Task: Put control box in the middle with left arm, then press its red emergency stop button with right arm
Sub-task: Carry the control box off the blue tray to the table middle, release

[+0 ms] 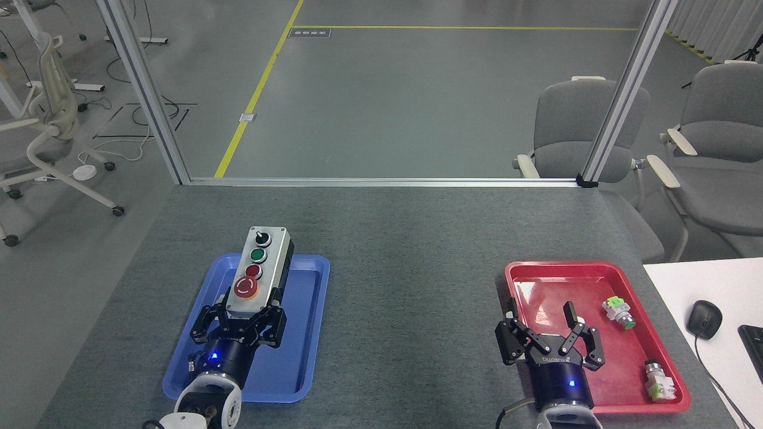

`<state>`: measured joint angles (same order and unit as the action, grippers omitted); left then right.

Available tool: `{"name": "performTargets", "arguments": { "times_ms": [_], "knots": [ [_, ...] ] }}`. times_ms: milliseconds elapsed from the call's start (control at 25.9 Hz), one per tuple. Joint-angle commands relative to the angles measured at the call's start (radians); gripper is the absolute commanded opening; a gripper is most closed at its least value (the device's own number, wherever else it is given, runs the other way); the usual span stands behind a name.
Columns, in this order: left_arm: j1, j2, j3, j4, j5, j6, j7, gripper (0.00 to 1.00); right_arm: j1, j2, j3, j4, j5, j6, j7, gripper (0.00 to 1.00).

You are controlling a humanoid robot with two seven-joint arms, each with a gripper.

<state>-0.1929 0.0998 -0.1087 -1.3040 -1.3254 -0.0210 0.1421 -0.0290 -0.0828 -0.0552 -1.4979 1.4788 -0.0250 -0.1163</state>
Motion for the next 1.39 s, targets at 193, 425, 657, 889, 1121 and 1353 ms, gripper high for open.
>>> {"name": "performTargets", "arguments": {
  "times_ms": [193,425,657,889,1121,1353],
  "knots": [
    [0.049,-0.106,-0.264,-0.129,0.011,0.081,-0.007,0.0,0.0,0.003,0.0,-0.001,0.0,0.0,0.004,0.98],
    [0.012,-0.238,-0.361,0.088,-0.132,0.088,-0.022,0.0,0.001,0.009,0.003,-0.001,0.0,0.0,0.004,0.98],
    [-0.143,-0.239,-0.557,0.307,-0.123,0.188,-0.022,0.0,0.001,0.008,0.002,-0.001,0.0,-0.004,0.003,0.98],
    [-0.206,-0.239,-0.583,0.4,-0.12,0.164,-0.024,0.0,0.001,0.009,0.002,-0.001,0.0,-0.004,0.003,0.98],
    [-0.207,-0.239,-0.609,0.442,-0.115,0.138,-0.024,0.0,0.001,0.011,0.002,-0.001,0.0,-0.006,0.003,0.98],
    [-0.212,-0.239,-0.611,0.442,-0.115,0.141,-0.027,0.19,0.001,0.015,0.003,0.001,0.0,-0.006,0.003,0.98]
  ]
}}
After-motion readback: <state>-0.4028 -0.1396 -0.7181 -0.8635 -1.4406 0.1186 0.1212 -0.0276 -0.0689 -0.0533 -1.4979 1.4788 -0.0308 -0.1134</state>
